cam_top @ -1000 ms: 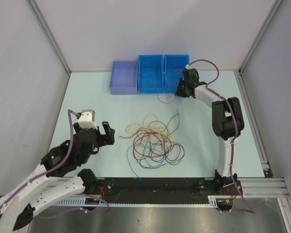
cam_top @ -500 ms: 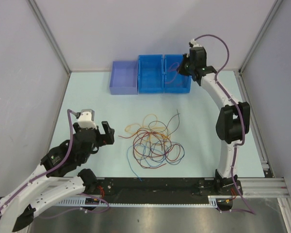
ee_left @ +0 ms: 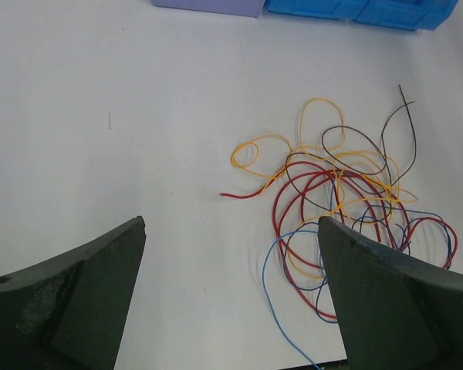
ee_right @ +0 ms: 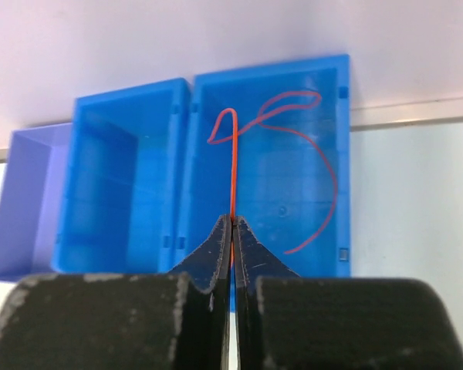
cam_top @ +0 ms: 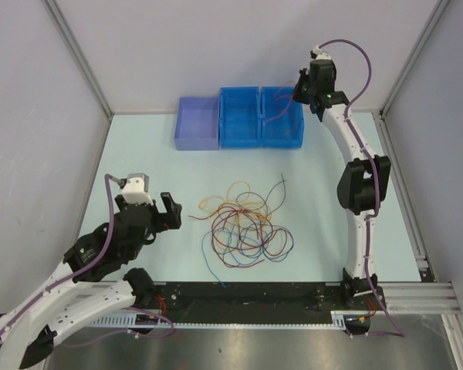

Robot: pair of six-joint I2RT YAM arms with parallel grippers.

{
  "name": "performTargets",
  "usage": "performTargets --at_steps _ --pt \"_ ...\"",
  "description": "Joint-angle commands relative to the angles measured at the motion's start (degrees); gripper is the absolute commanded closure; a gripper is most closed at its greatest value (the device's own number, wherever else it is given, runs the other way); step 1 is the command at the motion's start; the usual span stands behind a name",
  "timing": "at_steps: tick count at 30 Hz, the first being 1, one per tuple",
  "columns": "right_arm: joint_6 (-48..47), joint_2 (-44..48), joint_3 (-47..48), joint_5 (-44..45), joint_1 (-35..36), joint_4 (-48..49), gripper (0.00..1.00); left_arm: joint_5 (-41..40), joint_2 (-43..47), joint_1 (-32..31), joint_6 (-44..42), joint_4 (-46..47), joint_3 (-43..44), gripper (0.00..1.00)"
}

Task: Untangle the cables

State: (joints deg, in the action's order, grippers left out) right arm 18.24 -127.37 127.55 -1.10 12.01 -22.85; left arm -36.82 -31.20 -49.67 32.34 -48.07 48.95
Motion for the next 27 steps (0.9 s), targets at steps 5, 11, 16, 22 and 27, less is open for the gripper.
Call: performTargets --at_steps 5,11,16,22,27 --pt "-0.75 -1.74 2.88 2.34 -2.51 2.63 1.0 0.08 0.17 0.45 -1.4 1.32 -0.08 0.02" --pt "-0.66 -1.57 6.39 -3.45 -4.98 3.87 1.0 0.17 -0.44 0.89 -1.4 1.32 -0.08 0.02" --pt "0.83 5.19 -1.41 -10.66 -6.3 12.28 1.0 0.43 -0.7 1.33 -1.4 1.4 -0.08 0.02" --pt "0.13 5.29 -3.44 -14.27 -5.95 12.75 1.0 1.48 -0.97 2.65 -1.93 2.02 -0.26 0.02" --pt "-0.57 3.1 -3.97 -14.37 -5.16 11.69 1.0 1.66 -0.88 3.0 -2.1 2.11 -0.26 0.01"
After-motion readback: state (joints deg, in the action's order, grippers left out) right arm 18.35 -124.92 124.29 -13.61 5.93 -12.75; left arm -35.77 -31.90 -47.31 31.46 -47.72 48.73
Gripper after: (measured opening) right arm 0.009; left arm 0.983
